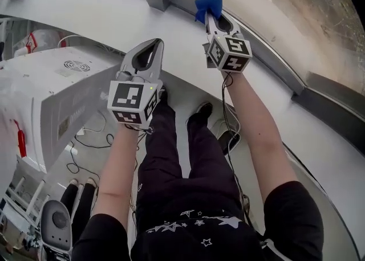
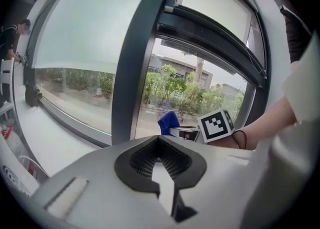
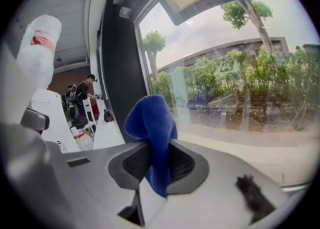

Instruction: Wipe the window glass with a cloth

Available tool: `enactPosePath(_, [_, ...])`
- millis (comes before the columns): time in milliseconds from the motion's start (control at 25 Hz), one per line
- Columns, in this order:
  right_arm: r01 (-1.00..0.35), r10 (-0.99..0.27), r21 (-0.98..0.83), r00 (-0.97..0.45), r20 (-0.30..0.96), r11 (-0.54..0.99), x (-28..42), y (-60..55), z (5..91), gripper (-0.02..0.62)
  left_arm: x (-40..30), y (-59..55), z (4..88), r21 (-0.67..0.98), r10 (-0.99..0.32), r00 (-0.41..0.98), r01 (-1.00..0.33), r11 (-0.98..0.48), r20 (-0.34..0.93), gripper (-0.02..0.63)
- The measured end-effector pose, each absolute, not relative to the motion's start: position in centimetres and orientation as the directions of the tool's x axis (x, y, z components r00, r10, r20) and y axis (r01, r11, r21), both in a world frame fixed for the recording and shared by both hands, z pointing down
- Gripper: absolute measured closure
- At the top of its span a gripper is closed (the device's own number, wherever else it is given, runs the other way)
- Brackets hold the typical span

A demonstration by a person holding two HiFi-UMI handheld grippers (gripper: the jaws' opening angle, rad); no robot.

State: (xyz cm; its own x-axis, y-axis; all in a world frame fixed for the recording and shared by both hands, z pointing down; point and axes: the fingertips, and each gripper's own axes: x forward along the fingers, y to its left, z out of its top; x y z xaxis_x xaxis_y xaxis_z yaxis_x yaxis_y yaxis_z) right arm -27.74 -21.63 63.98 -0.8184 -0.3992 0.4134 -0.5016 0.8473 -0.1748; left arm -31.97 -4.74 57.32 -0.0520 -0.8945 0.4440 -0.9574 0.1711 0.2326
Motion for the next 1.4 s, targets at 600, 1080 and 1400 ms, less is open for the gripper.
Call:
enactPosePath(600, [-0.53, -0.43, -0.061, -0.745, 0.509, 0.846, -36.1, -23.9, 68.9, 0.522, -38.1, -5.8, 60.5, 0.245, -0.884, 0.001, -0.961, 0.128, 0.468, 0.597])
enactPosePath(1080, [-0.65, -0.535, -0.072, -0.679, 0.502, 0.757, -25.0, -26.7, 68.2, 0.522, -31.9, -8.8, 60.5, 0.207, -0.866, 0.088, -0.978, 0.019, 0.492, 0.597])
enactPosePath(1400, [-0.742, -0.615, -0.05, -0.589, 0.524, 0.668, -10.1, -29.5, 67.5, 0.522, -21.9, -13.1, 59.3, 0.215, -0.86, 0.178, -0.973, -0.082, 0.479, 0.597])
